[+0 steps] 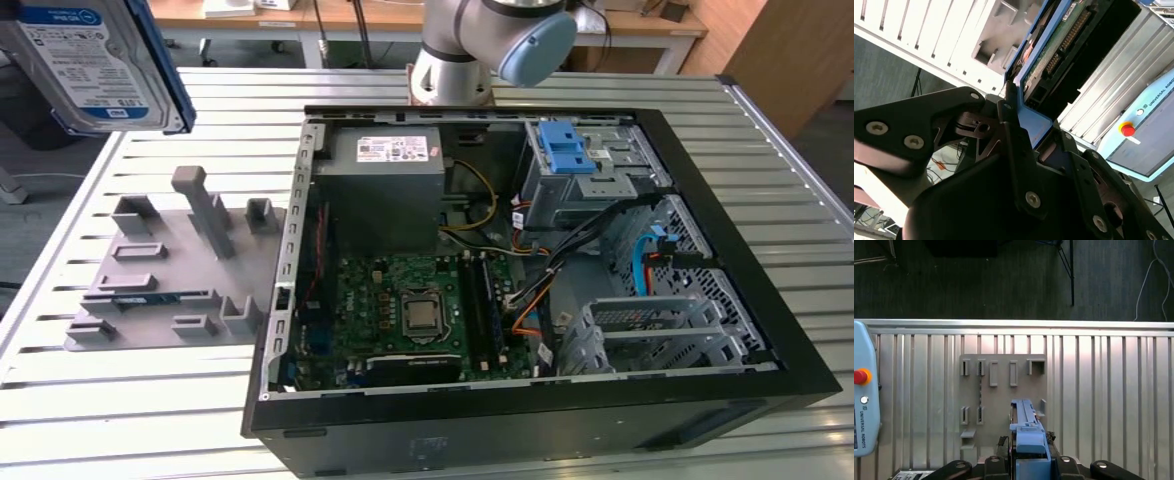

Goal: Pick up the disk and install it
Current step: 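Pick up the disk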

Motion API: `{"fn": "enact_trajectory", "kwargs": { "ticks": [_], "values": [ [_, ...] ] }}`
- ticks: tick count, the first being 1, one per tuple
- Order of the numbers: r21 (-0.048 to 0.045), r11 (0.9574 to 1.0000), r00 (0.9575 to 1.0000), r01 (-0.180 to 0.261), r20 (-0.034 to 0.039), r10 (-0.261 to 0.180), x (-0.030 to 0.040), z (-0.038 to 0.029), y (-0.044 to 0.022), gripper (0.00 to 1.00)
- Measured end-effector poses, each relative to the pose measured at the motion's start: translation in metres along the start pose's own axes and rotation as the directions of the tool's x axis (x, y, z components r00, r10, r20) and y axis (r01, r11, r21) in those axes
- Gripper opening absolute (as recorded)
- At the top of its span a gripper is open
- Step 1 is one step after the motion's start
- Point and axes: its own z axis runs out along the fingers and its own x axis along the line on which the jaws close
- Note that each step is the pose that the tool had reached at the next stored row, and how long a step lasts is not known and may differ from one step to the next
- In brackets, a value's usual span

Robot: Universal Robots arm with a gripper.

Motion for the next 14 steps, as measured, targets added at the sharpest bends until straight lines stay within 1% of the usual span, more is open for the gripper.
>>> {"fn": "enact_trajectory", "kwargs": {
  "ticks": [3,5,10,14],
  "values": [
    [-0.0004,1.0,1.0,0.0,0.0001,0.0,0.0013,-0.0003,-0.007,0.36],
    [-0.0007,1.0,1.0,0.0,0.0002,0.0,0.0015,-0.0002,-0.0131,0.36],
    [-0.0018,1.0,1.0,0.0,0.0002,0.0,0.0018,-0.0005,-0.0332,0.36],
    [-0.002,1.0,1.0,0.0,0.0001,0.0,0.0022,-0.0008,-0.0468,0.36]
  ]
}}
